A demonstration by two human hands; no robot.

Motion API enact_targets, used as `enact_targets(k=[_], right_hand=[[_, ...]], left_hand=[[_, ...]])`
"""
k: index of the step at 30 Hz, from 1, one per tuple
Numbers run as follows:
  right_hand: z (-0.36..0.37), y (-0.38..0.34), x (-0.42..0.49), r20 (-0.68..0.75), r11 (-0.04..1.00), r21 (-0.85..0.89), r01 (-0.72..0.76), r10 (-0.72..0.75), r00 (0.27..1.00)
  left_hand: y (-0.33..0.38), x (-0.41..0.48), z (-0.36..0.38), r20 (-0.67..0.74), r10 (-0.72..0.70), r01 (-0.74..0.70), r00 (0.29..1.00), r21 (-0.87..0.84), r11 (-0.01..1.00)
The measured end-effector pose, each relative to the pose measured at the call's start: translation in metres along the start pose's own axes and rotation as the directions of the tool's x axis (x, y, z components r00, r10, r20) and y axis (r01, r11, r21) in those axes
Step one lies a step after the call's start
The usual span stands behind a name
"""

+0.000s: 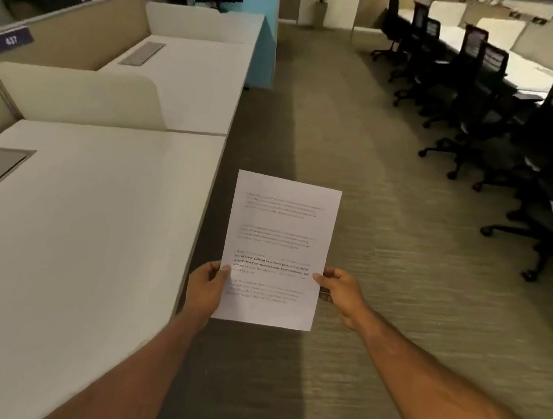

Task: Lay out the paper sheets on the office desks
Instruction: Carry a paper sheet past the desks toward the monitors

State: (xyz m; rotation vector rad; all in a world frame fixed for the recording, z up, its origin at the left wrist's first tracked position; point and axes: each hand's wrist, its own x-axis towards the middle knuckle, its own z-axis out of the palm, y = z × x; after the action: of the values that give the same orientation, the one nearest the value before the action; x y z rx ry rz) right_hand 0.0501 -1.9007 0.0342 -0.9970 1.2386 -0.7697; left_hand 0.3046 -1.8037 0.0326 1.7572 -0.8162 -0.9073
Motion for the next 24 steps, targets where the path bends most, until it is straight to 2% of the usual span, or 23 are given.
enact_targets(k=[9, 14, 19, 24], right_hand=[[0.009, -0.058, 0.173, -0.106, 0.999, 0.037, 0.029, -0.025, 0.994], [0.007, -0.103, 0.287, -0.122, 0.998, 0.064, 0.024, -0.016, 0.992], [0.003, -0.167, 0.394, -0.108, 0.999, 0.024, 0.029, -0.026, 0.994], [0.014, -0.214, 0.495, -0.127, 0.999, 0.025, 0.044, -0.041, 0.991]], left_hand=[[0.044, 0.186, 0.053, 0.026, 0.030, -0.029, 0.999, -0.025, 0.999], [0.079, 0.300, 0.087, 0.059, 0.012, -0.013, 0.998, 0.007, 1.000], [0.133, 0.411, 0.111, 0.159, -0.002, -0.010, 0.987, 0.073, 0.997], [0.160, 0.514, 0.131, 0.153, -0.021, 0.008, 0.988, 0.081, 0.997]])
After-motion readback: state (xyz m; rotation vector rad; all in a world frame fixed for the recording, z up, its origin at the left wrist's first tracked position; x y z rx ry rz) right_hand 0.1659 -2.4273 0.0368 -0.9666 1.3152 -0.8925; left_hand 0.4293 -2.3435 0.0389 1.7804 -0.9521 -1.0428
